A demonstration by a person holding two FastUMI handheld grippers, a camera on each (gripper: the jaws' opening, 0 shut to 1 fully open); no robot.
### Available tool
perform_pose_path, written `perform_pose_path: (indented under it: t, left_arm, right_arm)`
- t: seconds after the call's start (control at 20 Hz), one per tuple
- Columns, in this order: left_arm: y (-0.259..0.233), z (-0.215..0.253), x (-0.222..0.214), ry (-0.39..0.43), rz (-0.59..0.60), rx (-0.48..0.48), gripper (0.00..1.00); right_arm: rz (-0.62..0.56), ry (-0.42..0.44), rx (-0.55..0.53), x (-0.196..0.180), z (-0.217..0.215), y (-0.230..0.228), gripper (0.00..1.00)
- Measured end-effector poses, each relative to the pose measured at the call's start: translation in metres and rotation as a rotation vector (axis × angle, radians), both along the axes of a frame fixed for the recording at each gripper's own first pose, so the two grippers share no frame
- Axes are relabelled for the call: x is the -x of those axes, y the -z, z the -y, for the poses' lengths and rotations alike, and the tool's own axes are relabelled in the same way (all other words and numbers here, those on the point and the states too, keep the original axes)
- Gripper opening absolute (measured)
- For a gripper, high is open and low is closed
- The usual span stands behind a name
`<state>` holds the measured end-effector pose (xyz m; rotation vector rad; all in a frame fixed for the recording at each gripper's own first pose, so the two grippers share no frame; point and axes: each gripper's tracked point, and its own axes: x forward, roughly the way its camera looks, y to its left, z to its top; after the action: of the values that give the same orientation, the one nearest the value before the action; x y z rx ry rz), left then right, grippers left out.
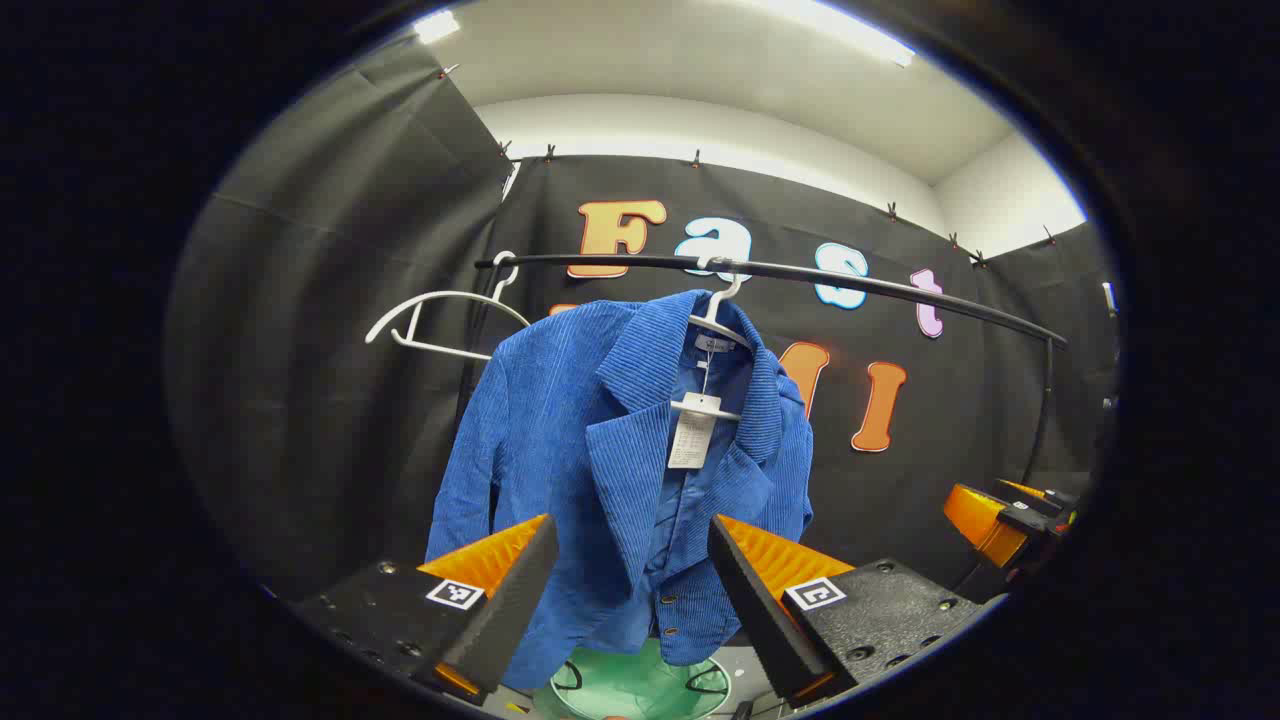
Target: Grasp the clothes on the hanger with both hands and then place them into the laundry hamper below.
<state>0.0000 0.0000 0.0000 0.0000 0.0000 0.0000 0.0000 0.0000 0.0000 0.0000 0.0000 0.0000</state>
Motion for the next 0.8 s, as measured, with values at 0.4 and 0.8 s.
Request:
perform_pose_path:
  t: [0.4, 0.8]
  left_arm:
    - [0.001, 0.002, -0.005, 0.011, -0.002, -0.016, 0.94]
    - [0.009, -0.002, -0.01, -0.015, -0.02, -0.024, 0.91]
  right_arm:
    - [-0.015, -0.05, 0.004, 0.006, -0.012, 0.007, 0.92]
    - [-0.062, -0.148, -0.016, 0.0, -0.05, 0.024, 0.93]
